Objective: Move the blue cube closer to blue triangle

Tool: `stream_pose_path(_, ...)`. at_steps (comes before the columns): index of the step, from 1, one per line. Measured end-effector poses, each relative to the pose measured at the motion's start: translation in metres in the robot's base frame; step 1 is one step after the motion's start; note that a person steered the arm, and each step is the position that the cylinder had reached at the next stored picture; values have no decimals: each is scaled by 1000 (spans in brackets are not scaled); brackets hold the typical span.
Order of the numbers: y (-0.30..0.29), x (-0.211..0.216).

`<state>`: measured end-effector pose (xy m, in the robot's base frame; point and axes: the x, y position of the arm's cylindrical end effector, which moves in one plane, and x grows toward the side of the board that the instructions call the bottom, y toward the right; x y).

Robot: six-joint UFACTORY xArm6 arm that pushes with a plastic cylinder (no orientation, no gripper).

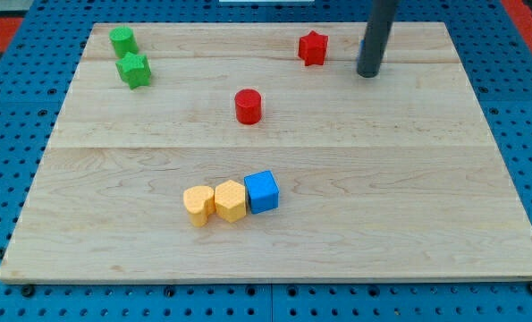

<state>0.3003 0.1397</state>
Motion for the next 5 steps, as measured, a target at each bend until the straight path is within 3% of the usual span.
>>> stream_pose_path(1,0,-1)
stream_pose_path(2,41,24)
stream_pose_path(4,46,254)
stream_pose_path(5,-36,287)
